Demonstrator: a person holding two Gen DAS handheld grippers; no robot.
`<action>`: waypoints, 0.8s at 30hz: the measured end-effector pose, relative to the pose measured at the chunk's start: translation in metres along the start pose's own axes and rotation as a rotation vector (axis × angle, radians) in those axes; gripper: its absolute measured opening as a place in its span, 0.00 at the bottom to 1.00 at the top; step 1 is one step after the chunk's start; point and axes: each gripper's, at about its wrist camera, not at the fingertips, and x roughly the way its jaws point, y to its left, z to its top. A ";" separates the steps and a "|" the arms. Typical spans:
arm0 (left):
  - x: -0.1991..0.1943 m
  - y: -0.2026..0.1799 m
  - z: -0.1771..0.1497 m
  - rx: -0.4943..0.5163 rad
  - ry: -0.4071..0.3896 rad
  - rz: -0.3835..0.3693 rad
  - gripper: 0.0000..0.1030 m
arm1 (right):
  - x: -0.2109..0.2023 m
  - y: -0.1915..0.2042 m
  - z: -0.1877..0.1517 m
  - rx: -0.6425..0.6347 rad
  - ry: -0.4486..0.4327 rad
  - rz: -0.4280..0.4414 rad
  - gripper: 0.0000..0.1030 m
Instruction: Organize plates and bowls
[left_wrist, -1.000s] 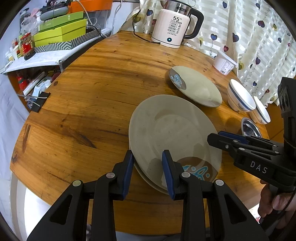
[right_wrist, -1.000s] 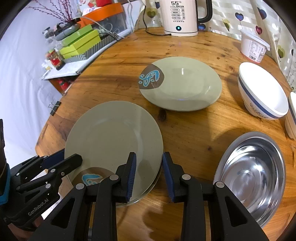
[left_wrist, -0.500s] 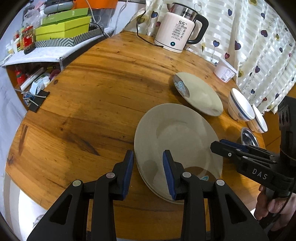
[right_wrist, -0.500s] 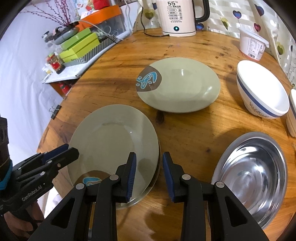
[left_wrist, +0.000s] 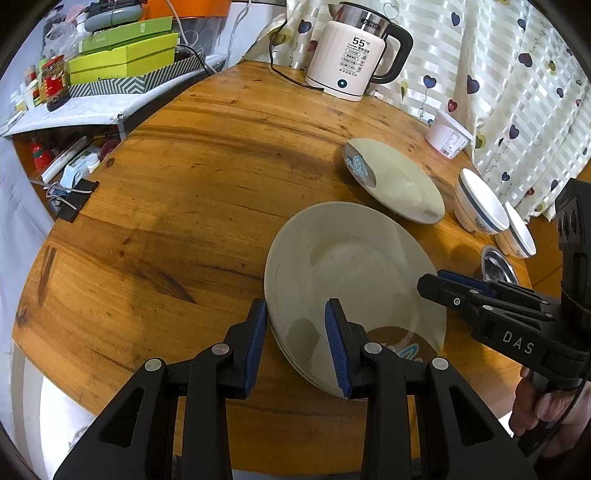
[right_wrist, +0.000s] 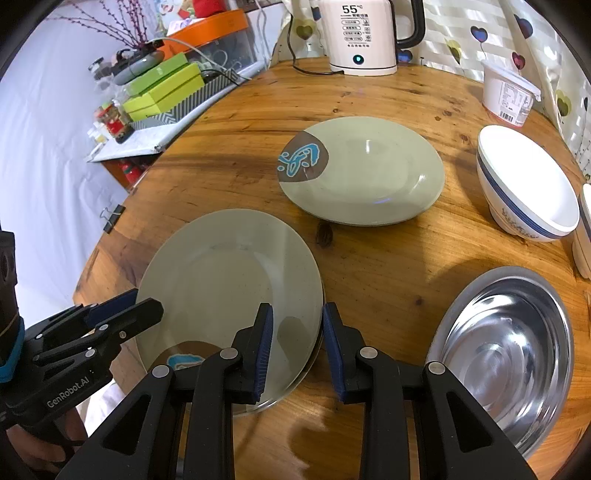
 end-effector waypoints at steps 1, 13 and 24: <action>0.000 0.000 0.000 -0.001 0.001 0.000 0.33 | 0.000 0.000 0.000 -0.001 0.000 0.000 0.26; -0.009 0.006 0.008 -0.006 -0.036 -0.003 0.33 | -0.021 -0.016 0.002 0.037 -0.044 0.004 0.27; -0.013 -0.006 0.023 0.040 -0.059 -0.006 0.33 | -0.043 -0.031 0.007 0.063 -0.106 0.016 0.33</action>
